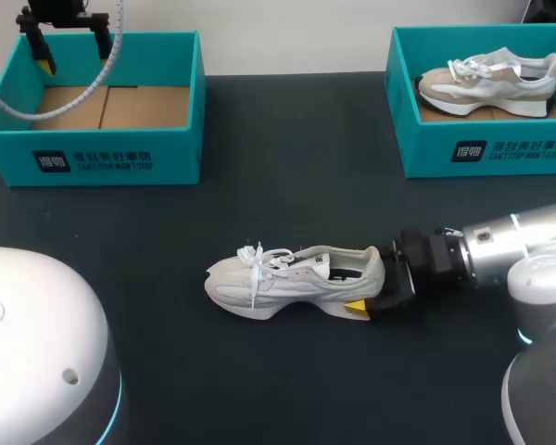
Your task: Take the shoe out of the shoebox, open the shoe tongue, remove and reinsert the insole, then place the shoe into the shoebox
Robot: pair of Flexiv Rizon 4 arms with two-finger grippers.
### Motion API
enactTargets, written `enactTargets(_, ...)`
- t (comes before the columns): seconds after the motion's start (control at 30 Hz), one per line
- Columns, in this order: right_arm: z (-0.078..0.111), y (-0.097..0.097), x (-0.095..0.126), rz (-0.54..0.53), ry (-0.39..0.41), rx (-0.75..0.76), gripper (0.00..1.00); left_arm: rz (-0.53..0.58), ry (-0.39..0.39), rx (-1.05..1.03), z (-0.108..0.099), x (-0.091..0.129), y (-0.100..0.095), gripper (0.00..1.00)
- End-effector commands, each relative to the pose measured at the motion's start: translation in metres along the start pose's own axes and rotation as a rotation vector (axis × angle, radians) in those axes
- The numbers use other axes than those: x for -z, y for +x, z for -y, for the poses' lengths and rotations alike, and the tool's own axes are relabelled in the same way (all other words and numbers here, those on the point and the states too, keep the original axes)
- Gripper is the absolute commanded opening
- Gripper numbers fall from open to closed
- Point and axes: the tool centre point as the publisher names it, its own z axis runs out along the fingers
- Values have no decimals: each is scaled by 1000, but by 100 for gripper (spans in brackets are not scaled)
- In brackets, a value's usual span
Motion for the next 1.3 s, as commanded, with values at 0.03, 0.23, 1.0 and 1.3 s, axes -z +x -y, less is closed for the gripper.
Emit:
enactTargets(0.03, 4, 0, -6, 6, 3, 0, 0, 0, 0, 0, 0, 0, 0, 100)
enactTargets(0.23, 4, 0, -6, 6, 3, 0, 0, 0, 0, 0, 0, 0, 0, 100)
enactTargets(1.0, 4, 0, -6, 6, 3, 0, 0, 17, -2, 158, -40, -4, 20, 100)
enactTargets(1.3, 4, 0, -6, 6, 3, 0, 0, 32, 26, 154, -86, -5, 62, 100)
